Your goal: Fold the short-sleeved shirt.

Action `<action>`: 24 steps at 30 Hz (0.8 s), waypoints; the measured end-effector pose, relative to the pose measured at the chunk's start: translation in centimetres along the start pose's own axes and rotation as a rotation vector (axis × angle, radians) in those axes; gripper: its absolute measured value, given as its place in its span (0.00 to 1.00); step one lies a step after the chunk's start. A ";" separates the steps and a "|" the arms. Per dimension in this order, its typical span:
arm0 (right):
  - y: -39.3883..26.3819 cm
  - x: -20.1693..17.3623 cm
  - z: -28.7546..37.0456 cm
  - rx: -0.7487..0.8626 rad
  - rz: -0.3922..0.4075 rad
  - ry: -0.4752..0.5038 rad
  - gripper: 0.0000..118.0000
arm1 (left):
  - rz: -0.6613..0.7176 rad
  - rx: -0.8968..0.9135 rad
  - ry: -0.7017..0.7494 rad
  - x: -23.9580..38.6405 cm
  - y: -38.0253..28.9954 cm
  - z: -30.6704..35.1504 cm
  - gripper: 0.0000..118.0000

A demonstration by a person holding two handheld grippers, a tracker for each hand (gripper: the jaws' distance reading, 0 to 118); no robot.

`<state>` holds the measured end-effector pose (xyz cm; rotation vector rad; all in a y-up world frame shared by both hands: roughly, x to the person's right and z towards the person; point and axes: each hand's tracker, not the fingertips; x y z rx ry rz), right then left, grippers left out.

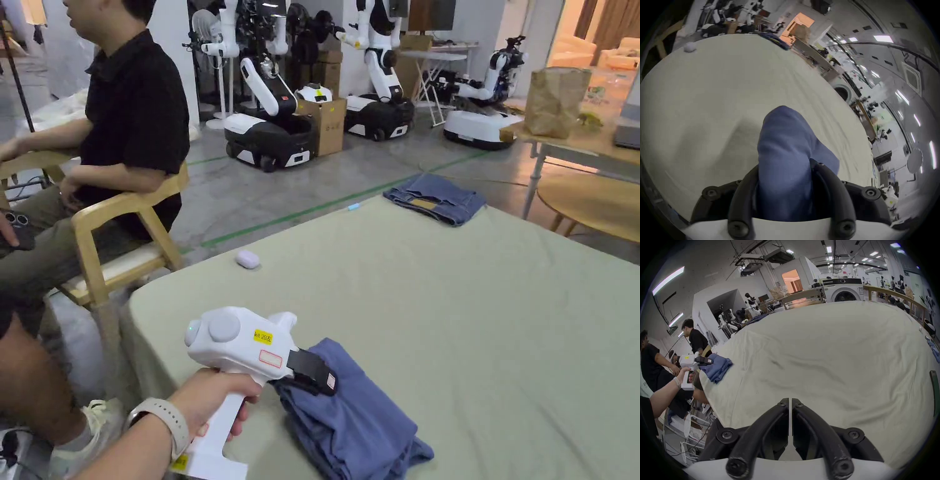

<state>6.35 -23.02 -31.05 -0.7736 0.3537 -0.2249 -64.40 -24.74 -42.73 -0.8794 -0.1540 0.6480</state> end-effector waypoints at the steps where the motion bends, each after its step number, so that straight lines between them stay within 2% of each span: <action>1: 0.1 0.0 -0.1 -0.002 0.003 -0.004 0.02 | 0.023 0.003 -0.018 -0.7 -0.2 -0.1 0.28; 2: 0.2 -0.1 -0.2 -0.004 0.005 -0.006 0.02 | 0.056 0.002 -0.052 -1.3 -0.5 -0.2 0.28; 3: 0.3 -0.2 -0.3 -0.006 0.007 -0.008 0.02 | 0.074 0.007 -0.074 -1.6 -0.8 -0.3 0.39; 4: 0.5 -0.4 -0.3 -0.008 0.010 -0.011 0.02 | 0.055 0.017 -0.046 -1.8 -1.0 0.0 0.69; 5: 0.6 -0.6 -0.2 -0.010 0.017 -0.013 0.02 | 0.041 0.056 -0.013 -2.0 -1.1 0.7 0.87; 6: 0.8 -0.7 -0.1 -0.008 0.025 -0.015 0.02 | 0.038 0.094 -0.018 -2.5 -1.1 1.8 0.92; 9: 1.1 -1.1 0.5 0.007 0.036 -0.009 0.02 | 0.148 0.225 -0.039 -4.3 -0.8 5.8 0.92; 12: 1.2 -1.2 1.0 0.022 0.039 -0.001 0.02 | 0.155 0.318 0.068 -4.7 -0.7 9.8 0.91; 13: 1.2 -1.3 1.2 0.030 0.039 0.002 0.02 | 0.155 0.334 0.096 -4.3 -0.9 10.8 0.74; 15: 1.3 -1.1 1.7 0.041 0.030 0.011 0.02 | 0.167 0.360 0.130 -3.3 -1.4 12.1 0.00; 17: 1.4 -0.7 2.3 0.061 0.027 0.014 0.02 | 0.135 0.360 0.262 -0.7 -2.2 12.2 0.00; 20: 2.8 -0.4 3.6 0.096 0.050 0.003 0.02 | 0.032 0.354 0.195 4.3 -2.8 10.9 0.00; 24: 7.3 0.1 5.8 0.212 0.068 -0.072 0.02 | -0.162 0.389 0.244 14.7 -4.3 7.8 0.00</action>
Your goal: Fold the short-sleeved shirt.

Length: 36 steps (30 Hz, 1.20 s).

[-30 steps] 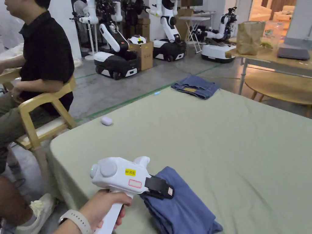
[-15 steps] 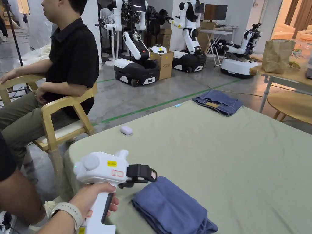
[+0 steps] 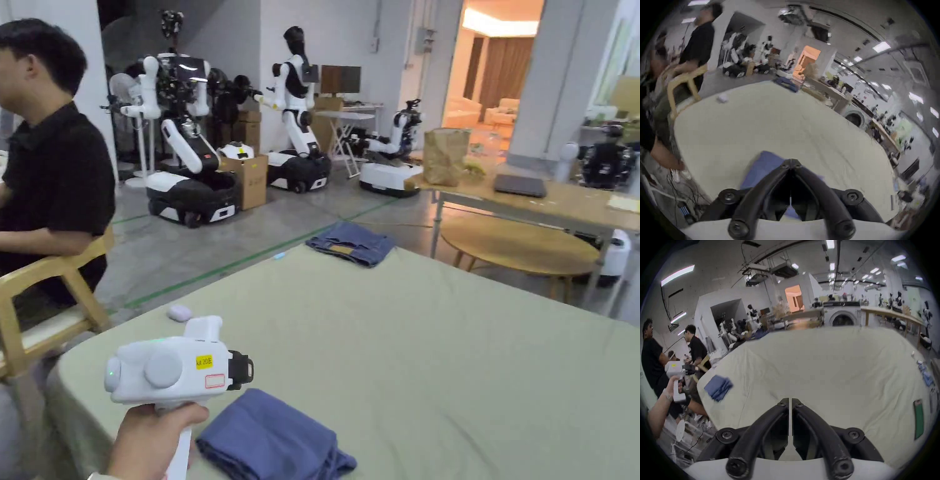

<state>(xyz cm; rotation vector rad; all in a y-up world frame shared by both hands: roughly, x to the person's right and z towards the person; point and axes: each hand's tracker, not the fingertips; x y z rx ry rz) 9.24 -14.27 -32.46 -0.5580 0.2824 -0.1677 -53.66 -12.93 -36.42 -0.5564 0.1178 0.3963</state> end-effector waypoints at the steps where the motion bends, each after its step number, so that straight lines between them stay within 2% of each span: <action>1: 1.9 -0.4 0.8 0.047 0.005 -0.029 0.02 | -0.025 0.033 -0.005 3.0 -0.2 0.0 0.00; 5: 7.5 -0.1 3.3 0.218 0.058 -0.130 0.02 | -0.143 0.173 -0.100 16.1 -1.0 1.7 0.00; 8: 10.8 0.6 5.4 0.333 0.140 -0.241 0.02 | -0.287 0.308 -0.126 25.5 -1.7 4.6 0.00; 12: 12.8 1.6 7.8 0.392 0.242 -0.383 0.02 | -0.445 0.418 -0.149 33.4 -2.5 7.9 0.00; 17: 13.6 2.6 11.6 0.433 0.197 -0.369 0.02 | -0.504 0.477 -0.129 38.1 -4.7 10.6 0.00; 22: 12.9 3.2 12.5 0.446 0.189 -0.321 0.02 | -0.540 0.482 -0.156 39.1 -5.5 11.2 0.00; 24: 12.5 3.3 12.6 0.453 0.179 -0.325 0.06 | -0.541 0.480 -0.152 39.0 -5.6 11.5 0.13; 26: 12.3 3.5 12.5 0.454 0.165 -0.314 0.11 | -0.538 0.479 -0.172 39.0 -5.5 11.7 0.37; 27: 12.2 3.5 12.5 0.454 0.161 -0.310 0.20 | -0.540 0.479 -0.176 39.0 -5.5 11.8 0.49; 28: 12.0 3.5 12.5 0.459 0.155 -0.309 0.20 | -0.542 0.479 -0.176 39.0 -5.6 11.9 0.49; 29: 12.0 3.6 12.3 0.464 0.147 -0.311 0.24 | -0.546 0.479 -0.174 39.2 -5.6 11.9 0.53; 30: 12.0 3.6 12.3 0.467 0.141 -0.308 0.32 | -0.547 0.479 -0.173 39.3 -5.6 12.0 0.61; 31: 11.9 3.6 12.4 0.468 0.136 -0.304 0.52 | -0.549 0.479 -0.175 39.2 -5.6 12.1 0.71; 32: 11.8 3.5 12.4 0.472 0.133 -0.304 0.64 | -0.549 0.481 -0.177 39.1 -5.6 12.2 0.75; 33: 11.8 3.5 12.4 0.477 0.134 -0.304 0.72 | -0.548 0.485 -0.177 39.0 -5.6 12.3 0.77; 36: 11.8 3.2 12.7 0.505 0.140 -0.328 0.80 | -0.550 0.489 -0.174 39.1 -5.6 12.4 0.87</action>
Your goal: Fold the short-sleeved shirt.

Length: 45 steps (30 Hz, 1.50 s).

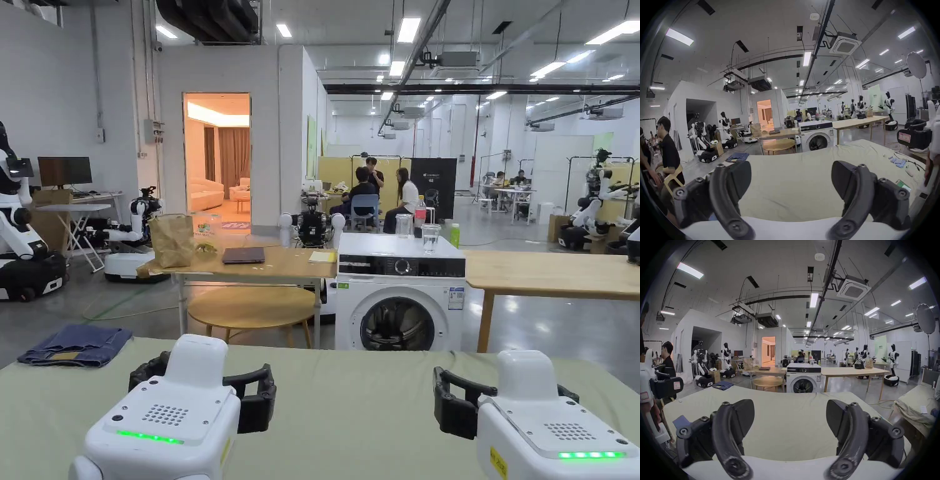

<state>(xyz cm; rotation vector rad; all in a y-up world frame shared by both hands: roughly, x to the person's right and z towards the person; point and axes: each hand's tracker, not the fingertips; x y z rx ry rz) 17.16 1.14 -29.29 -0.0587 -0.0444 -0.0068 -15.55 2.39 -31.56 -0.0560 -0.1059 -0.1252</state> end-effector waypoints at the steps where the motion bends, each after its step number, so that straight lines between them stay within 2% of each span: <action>1: 0.1 0.0 0.0 0.003 0.001 -0.009 0.84 | -0.002 0.002 -0.002 -0.1 0.1 0.1 0.89; 3: 0.3 0.1 0.1 0.005 0.000 -0.018 0.91 | -0.009 0.011 -0.005 0.1 0.2 0.3 0.89; 5: 0.5 0.1 0.2 0.006 -0.009 -0.010 0.94 | -0.013 0.024 0.001 0.2 0.4 0.4 0.89; 12: 0.9 -0.4 0.1 -0.027 0.006 -0.033 0.94 | -0.010 0.034 -0.009 0.7 0.8 0.8 0.89; 16: 1.3 -1.2 -0.3 -0.051 0.015 -0.107 0.94 | -0.012 0.039 -0.010 0.7 0.9 0.8 0.89; 19: 1.4 -1.3 -0.4 -0.078 0.005 -0.080 0.94 | -0.007 0.040 -0.010 0.7 1.0 0.9 0.89; 26: 2.0 -1.8 -0.1 -0.094 -0.049 -0.085 0.94 | 0.003 0.039 -0.008 0.4 0.9 0.9 0.89; 31: 2.5 -1.4 0.1 -0.106 -0.110 -0.061 0.94 | 0.010 0.039 -0.004 0.2 0.8 0.9 0.89; 41: 2.7 -1.2 0.6 -0.097 -0.122 -0.078 0.94 | 0.025 0.046 -0.007 0.3 0.8 1.3 0.89; 45: 2.3 -1.5 0.6 -0.087 -0.091 -0.084 0.94 | 0.026 0.047 -0.009 0.4 0.8 1.3 0.89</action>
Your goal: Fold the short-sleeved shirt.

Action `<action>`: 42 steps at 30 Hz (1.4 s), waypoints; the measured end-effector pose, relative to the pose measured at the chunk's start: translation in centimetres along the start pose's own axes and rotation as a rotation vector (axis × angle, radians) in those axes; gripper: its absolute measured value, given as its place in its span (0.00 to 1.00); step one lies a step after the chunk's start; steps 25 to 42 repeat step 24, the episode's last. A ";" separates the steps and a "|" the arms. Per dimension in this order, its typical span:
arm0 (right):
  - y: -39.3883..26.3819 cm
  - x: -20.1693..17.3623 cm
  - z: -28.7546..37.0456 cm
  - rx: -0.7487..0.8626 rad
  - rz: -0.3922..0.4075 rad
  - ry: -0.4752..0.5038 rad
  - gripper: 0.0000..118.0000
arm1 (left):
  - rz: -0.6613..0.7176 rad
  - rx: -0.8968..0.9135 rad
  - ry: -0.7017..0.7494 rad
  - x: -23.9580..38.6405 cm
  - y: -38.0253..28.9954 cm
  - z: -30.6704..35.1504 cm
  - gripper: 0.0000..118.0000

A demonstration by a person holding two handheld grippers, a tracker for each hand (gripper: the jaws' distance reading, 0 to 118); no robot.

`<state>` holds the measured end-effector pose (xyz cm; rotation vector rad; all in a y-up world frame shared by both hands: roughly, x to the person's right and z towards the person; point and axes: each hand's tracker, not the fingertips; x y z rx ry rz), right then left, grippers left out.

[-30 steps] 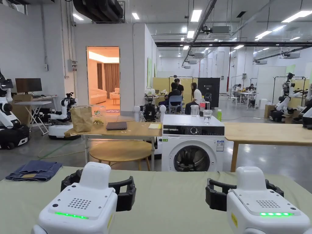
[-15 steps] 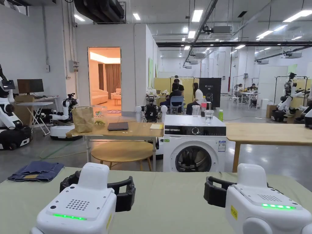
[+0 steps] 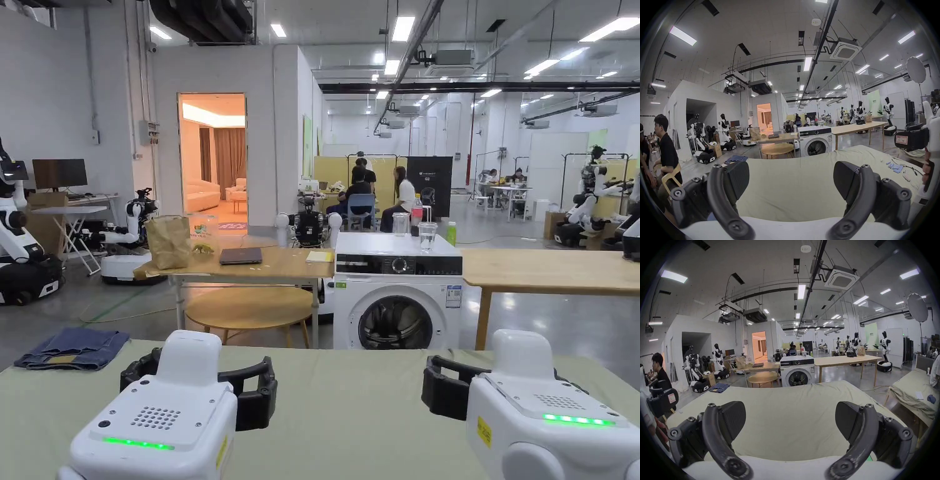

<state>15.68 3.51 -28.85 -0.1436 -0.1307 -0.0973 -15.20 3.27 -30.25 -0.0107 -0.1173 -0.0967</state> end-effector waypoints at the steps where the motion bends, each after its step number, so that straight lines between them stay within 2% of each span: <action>1: -0.1 -0.1 0.0 0.007 0.013 -0.010 0.94 | 0.000 0.001 0.000 -0.1 -0.1 0.0 0.89; 5: -0.4 -0.7 0.0 0.033 0.052 -0.068 0.94 | 0.002 0.004 -0.001 0.0 -0.1 0.0 0.89; 14: -0.6 -0.5 0.7 0.054 0.049 0.019 0.94 | 0.005 0.004 0.004 0.0 -0.1 0.2 0.89; 23: -0.7 -1.1 0.7 0.073 0.099 -0.013 0.94 | 0.011 0.013 0.004 -0.1 -0.1 0.3 0.89; 42: -0.7 -1.2 0.7 0.074 0.099 -0.014 0.94 | 0.012 0.014 0.004 -0.1 0.0 0.3 0.89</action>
